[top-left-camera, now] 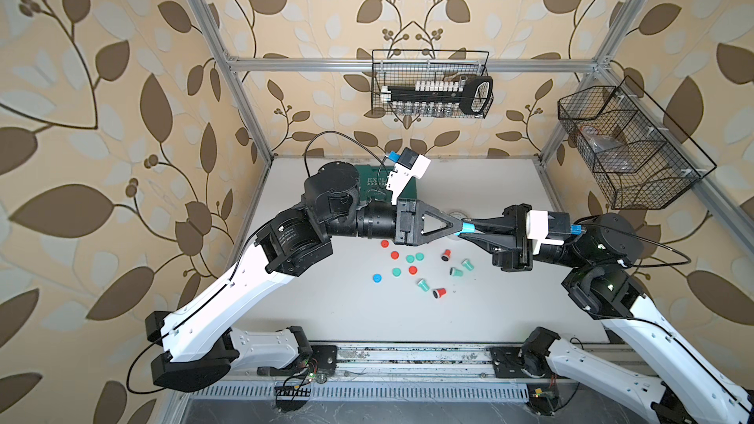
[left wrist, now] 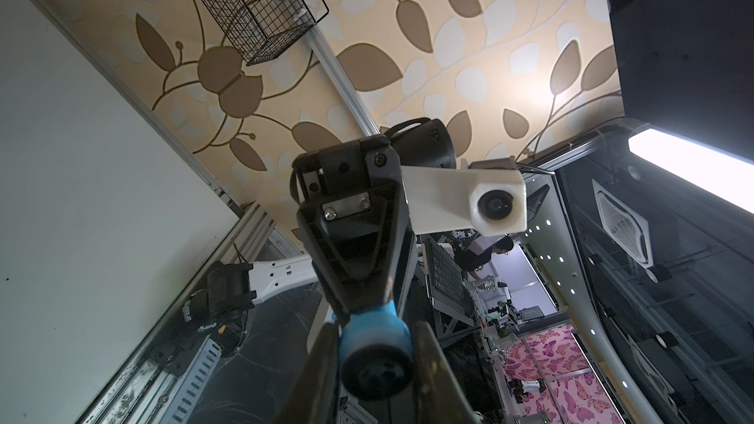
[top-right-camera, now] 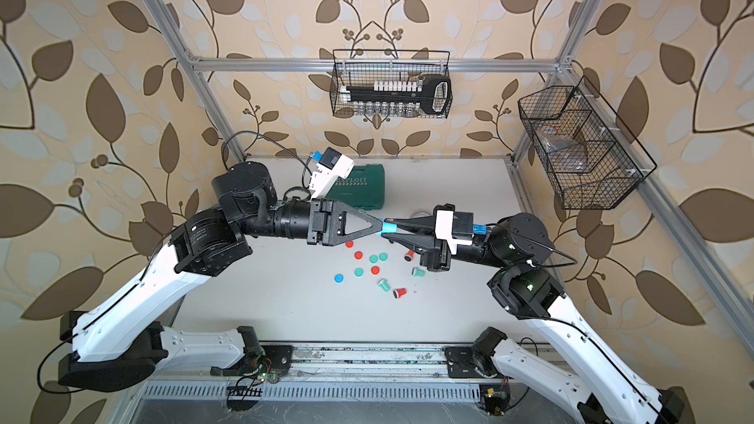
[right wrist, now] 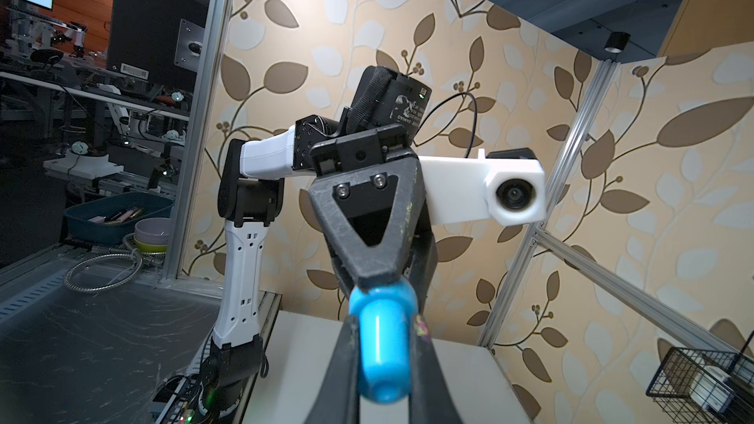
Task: Close the stamp cap
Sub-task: Pick up the stamp from the center of the board.
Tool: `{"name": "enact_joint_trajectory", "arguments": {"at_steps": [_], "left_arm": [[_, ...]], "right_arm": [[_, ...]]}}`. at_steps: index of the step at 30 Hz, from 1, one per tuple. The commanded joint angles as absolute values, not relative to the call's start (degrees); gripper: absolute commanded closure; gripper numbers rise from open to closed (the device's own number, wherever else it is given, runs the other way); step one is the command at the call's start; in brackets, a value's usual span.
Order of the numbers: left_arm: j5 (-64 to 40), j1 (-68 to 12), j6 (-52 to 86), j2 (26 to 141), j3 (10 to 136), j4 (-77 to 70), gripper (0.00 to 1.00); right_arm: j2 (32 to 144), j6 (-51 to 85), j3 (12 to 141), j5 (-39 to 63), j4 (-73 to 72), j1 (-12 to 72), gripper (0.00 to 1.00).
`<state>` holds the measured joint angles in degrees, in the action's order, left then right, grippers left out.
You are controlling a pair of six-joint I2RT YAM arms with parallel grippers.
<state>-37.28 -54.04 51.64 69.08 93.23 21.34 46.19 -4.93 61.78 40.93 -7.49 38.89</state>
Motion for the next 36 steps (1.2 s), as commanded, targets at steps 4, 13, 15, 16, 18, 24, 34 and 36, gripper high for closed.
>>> {"name": "enact_joint_trajectory", "arguments": {"at_steps": [4, 13, 15, 16, 18, 24, 34, 36], "left_arm": [[-33.3, -54.5, 50.6, 67.1, 93.1, 21.3, 0.54], [-5.9, -54.5, 38.1, 62.1, 97.7, 43.7, 0.25], [1.4, -54.4, 36.1, 61.2, 97.4, 47.9, 0.22], [4.6, -54.4, 35.2, 61.0, 97.1, 49.6, 0.22], [11.0, -54.3, 33.5, 60.7, 95.5, 52.9, 0.19], [9.1, -43.9, 31.4, 60.0, 87.7, 55.6, 0.16], [-4.0, -21.4, 25.4, 58.6, 68.8, 49.1, 0.17], [-5.6, -18.2, 24.6, 59.0, 65.8, 47.3, 0.17]], "right_arm": [[45.7, -5.1, 62.7, 40.1, -4.6, 39.2, 1.0], [46.1, -3.4, 64.2, 30.4, 10.5, 39.2, 1.0], [47.0, -1.7, 65.1, 27.2, 14.7, 39.2, 1.0], [47.4, -0.8, 65.2, 25.7, 16.4, 39.2, 1.0], [48.3, 1.7, 65.3, 22.0, 19.4, 39.2, 1.0], [55.2, 8.2, 69.2, 15.1, 33.1, 39.1, 1.0], [68.0, 20.8, 70.3, 9.6, 44.9, 39.7, 1.0], [69.3, 21.3, 70.0, 6.9, 45.3, 40.3, 1.0]]}}
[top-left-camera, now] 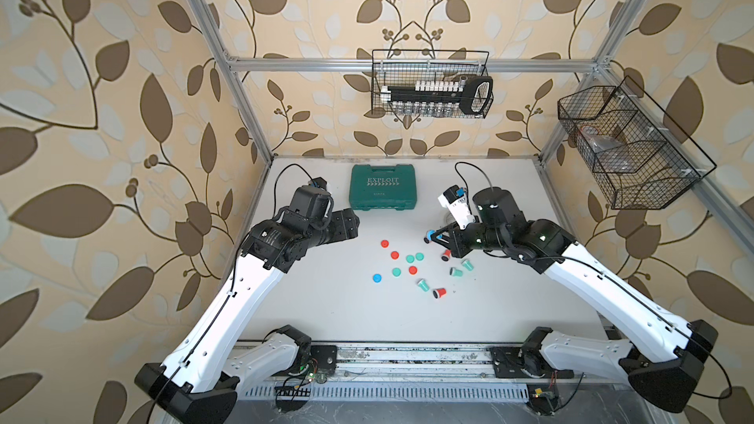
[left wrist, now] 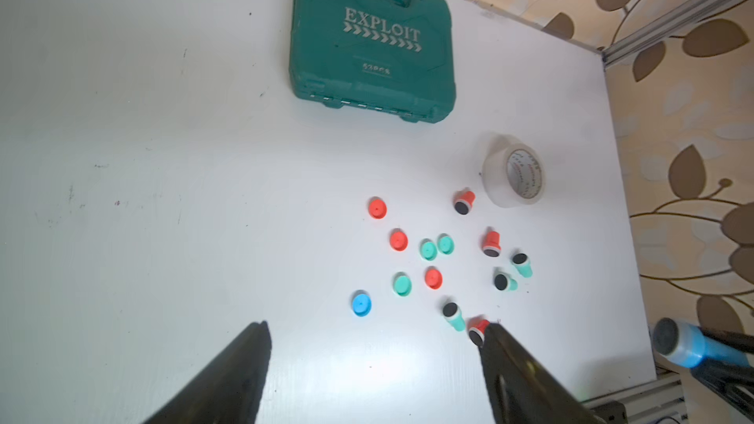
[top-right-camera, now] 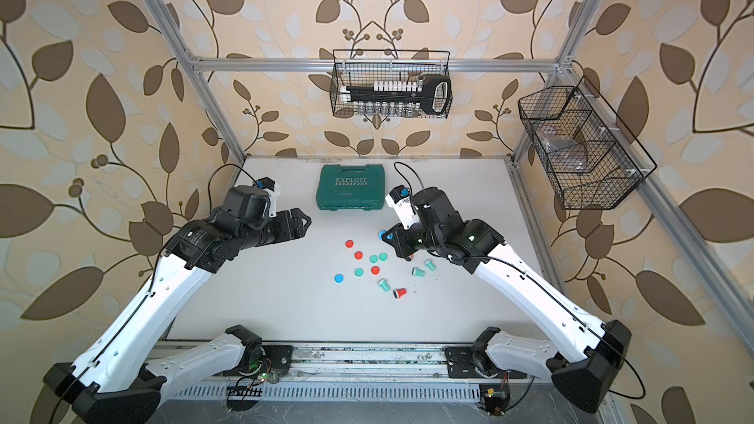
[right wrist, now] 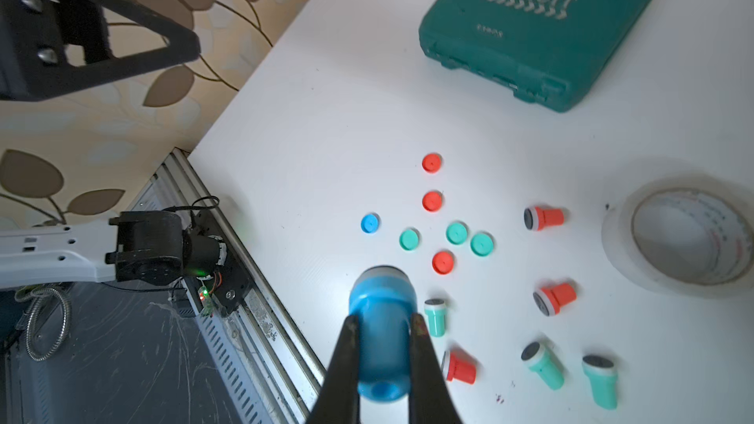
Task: Close the stamp cap
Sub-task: Pick up the stamp from the center of the board, then close the cover of the stamp.
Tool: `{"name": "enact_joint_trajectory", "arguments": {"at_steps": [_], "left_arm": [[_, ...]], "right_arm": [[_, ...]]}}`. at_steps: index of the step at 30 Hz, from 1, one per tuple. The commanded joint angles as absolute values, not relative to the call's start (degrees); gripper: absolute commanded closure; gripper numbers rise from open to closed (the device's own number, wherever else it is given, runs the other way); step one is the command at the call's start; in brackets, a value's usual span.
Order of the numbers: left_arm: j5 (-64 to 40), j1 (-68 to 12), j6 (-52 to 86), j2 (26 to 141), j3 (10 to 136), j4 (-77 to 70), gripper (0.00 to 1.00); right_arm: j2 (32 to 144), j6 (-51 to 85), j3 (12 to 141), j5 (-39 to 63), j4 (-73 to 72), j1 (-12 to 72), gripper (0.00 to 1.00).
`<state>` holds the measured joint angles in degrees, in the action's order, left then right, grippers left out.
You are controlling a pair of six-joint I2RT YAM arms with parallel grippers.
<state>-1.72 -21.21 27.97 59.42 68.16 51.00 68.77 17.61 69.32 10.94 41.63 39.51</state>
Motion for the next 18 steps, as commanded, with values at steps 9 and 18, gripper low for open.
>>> {"name": "enact_joint_trajectory", "arguments": {"at_steps": [9, 18], "left_arm": [[-6.9, -10.1, 20.8, 61.7, 57.4, 42.3, 0.18], [1.0, -10.1, 22.8, 62.4, 55.0, 44.8, 0.18]], "right_arm": [[80.8, 21.7, 75.7, 0.8, 52.4, 43.1, 1.0], [93.4, 20.8, 85.7, -3.7, 59.6, 47.4, 1.0]]}}
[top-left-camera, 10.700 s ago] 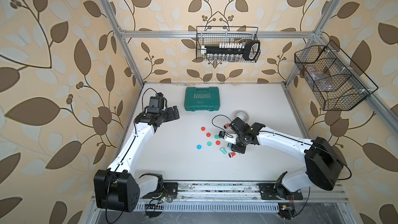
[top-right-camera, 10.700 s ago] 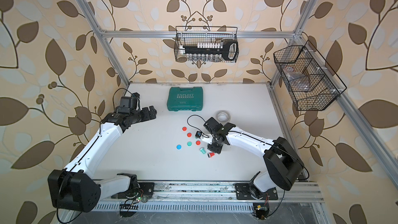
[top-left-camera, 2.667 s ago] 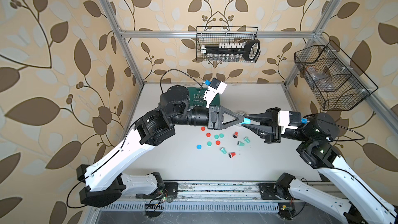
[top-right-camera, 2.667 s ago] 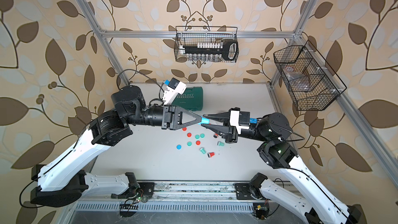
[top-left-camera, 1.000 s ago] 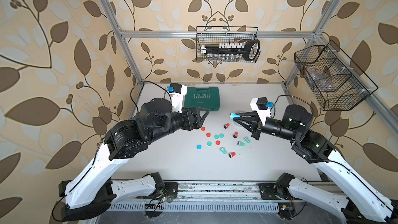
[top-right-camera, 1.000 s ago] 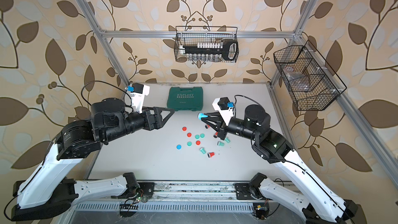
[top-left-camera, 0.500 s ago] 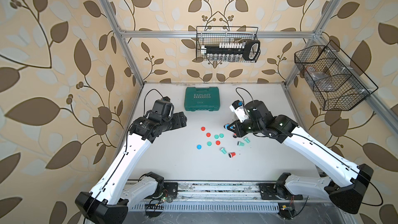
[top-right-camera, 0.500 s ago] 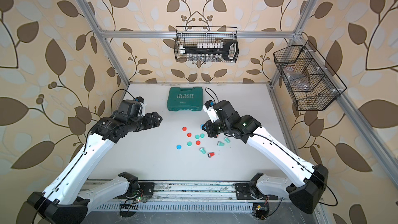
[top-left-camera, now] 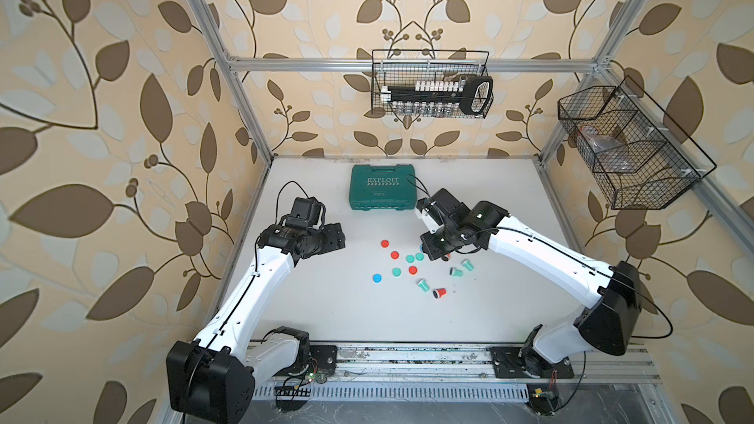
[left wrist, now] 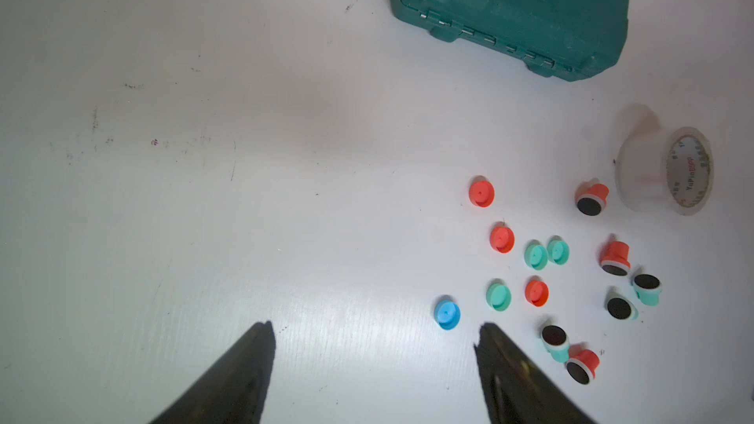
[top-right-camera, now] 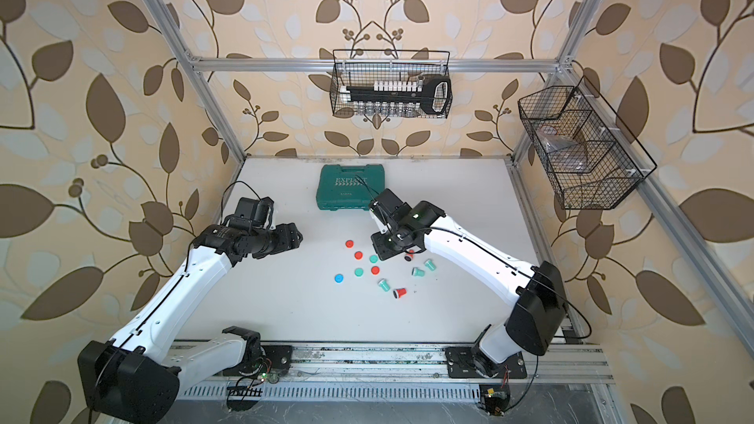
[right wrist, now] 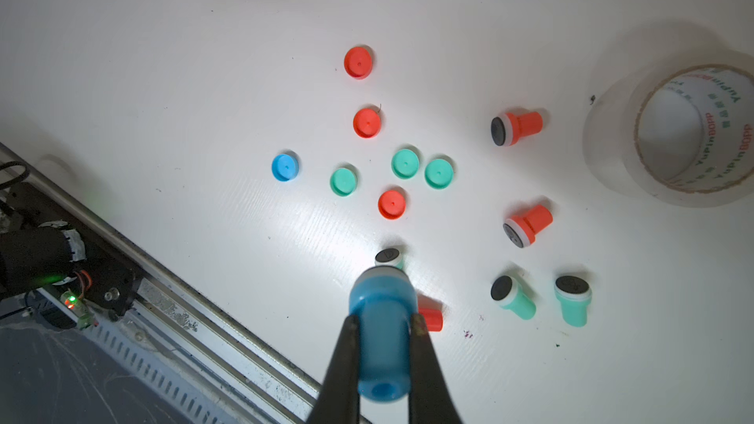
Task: Close the stamp cap
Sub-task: Close the cover of the stamp.
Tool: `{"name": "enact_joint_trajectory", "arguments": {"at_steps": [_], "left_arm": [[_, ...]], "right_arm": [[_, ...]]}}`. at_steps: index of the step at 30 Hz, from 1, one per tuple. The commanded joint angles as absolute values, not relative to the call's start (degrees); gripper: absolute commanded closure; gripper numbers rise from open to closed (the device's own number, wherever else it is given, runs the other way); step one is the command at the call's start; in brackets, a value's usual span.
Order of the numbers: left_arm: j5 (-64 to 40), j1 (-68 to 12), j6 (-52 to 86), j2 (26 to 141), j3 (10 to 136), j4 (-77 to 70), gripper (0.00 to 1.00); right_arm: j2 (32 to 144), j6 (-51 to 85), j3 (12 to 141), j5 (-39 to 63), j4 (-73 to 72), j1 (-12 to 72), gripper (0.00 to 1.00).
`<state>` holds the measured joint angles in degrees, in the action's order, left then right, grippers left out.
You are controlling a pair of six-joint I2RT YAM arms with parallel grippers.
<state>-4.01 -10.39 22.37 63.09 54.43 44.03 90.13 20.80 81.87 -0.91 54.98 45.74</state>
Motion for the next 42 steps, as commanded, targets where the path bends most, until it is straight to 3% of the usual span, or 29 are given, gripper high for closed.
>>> {"name": "enact_joint_trajectory", "arguments": {"at_steps": [1, 7, 18, 42], "left_arm": [[1.8, -9.9, 22.9, 62.4, 55.3, 45.0, 0.17], [2.0, -7.0, 23.1, 62.4, 55.6, 45.6, 0.15], [-5.4, 7.3, 24.8, 64.1, 55.0, 42.5, 0.13], [-5.9, 7.8, 24.3, 63.4, 55.1, 42.0, 0.12]], "right_arm": [[94.8, 20.8, 87.2, -3.9, 60.5, 48.2, 1.0], [104.4, 21.6, 95.7, -3.0, 62.6, 52.9, 1.0], [121.8, 21.1, 110.7, -4.4, 67.9, 58.9, 1.0], [135.0, 19.2, 118.9, -3.7, 69.0, 60.4, 1.0]]}}
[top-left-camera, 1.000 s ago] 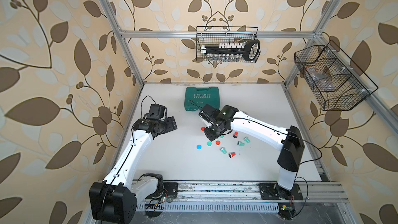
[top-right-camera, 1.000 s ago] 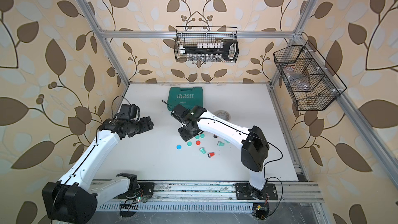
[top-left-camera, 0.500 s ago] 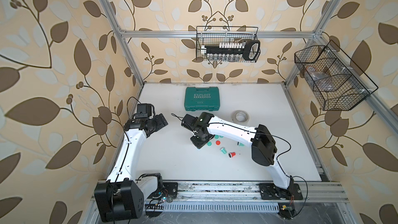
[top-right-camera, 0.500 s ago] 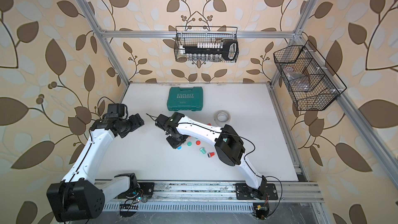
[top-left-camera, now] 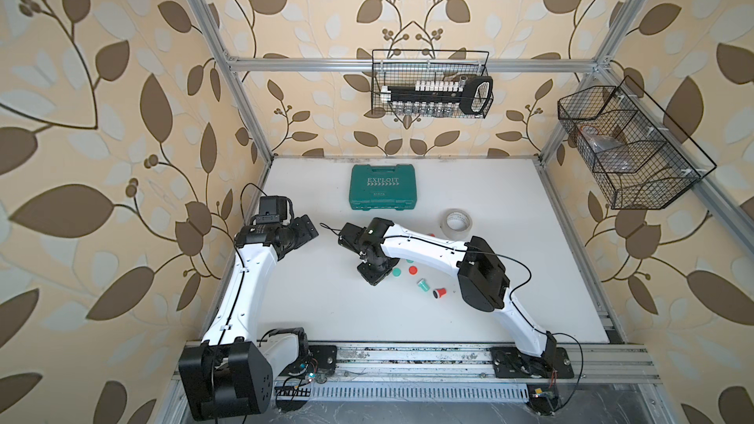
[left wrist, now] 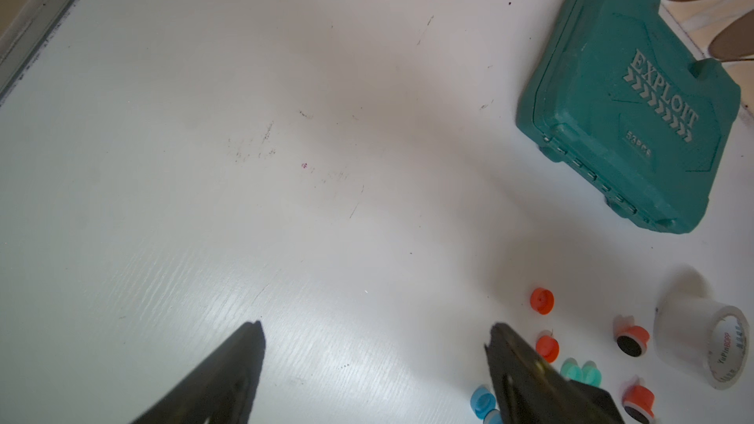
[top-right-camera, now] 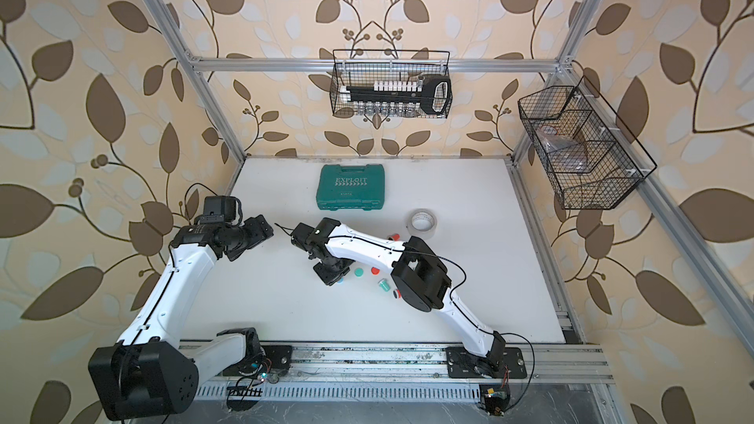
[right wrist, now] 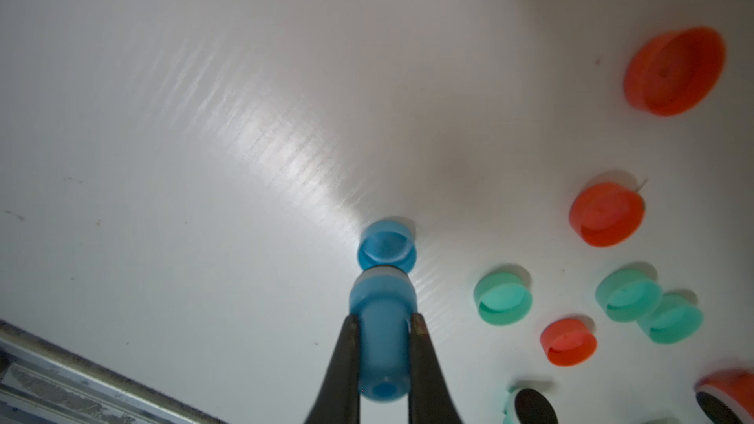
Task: Close the stamp cap
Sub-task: Close the cover of the stamp.
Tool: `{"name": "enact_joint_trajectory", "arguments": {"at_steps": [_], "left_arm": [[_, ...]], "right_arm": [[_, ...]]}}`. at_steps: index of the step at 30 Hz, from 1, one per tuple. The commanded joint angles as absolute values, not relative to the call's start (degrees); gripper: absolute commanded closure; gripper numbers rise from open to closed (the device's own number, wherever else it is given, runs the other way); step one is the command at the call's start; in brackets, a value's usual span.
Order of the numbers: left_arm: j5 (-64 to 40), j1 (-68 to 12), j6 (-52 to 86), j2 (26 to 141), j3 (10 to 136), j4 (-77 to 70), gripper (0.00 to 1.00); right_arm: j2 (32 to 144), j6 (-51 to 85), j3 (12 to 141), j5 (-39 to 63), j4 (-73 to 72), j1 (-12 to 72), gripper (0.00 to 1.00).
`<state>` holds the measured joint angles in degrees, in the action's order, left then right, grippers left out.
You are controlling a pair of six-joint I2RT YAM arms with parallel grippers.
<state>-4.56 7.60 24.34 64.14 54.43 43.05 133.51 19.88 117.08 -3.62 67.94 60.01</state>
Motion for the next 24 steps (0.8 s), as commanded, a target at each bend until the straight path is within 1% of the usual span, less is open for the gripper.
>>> {"name": "enact_joint_trajectory", "arguments": {"at_steps": [1, 24], "left_arm": [[-5.8, 7.8, 24.3, 63.4, 55.1, 42.0, 0.12], [-5.1, 7.7, 24.1, 63.3, 55.1, 42.1, 0.11]], "right_arm": [[135.1, 19.2, 118.9, -3.6, 68.9, 60.4, 1.0], [136.5, 18.3, 119.7, -3.4, 68.4, 60.4, 1.0]]}}
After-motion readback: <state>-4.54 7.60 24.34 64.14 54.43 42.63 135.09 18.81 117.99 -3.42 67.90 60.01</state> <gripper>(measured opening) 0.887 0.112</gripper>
